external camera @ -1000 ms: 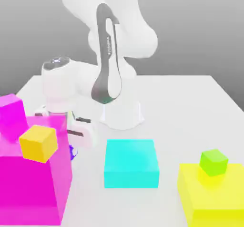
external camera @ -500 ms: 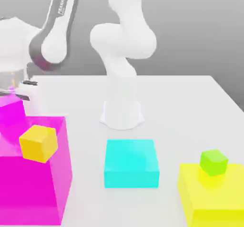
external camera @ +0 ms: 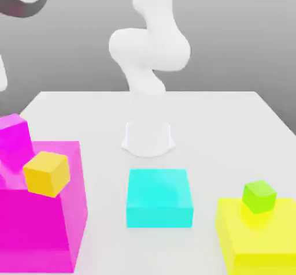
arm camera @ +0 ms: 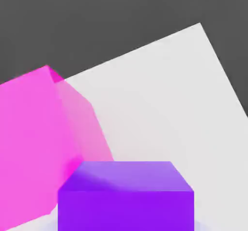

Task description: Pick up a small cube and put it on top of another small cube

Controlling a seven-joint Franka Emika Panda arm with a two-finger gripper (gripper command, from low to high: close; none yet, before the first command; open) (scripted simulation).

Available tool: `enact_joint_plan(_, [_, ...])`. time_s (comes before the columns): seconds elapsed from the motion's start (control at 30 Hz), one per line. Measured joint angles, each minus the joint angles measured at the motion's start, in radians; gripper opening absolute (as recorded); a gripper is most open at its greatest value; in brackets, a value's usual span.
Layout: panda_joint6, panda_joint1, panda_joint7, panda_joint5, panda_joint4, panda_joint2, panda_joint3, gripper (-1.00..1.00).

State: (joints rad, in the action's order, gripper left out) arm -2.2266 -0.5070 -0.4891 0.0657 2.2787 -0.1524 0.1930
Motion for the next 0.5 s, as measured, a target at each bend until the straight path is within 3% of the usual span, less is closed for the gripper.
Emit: enact_joint_plan(0.5, [0.200,0.116,-0.627,-0.047,-0.141,0.024,-0.218,-1.00])
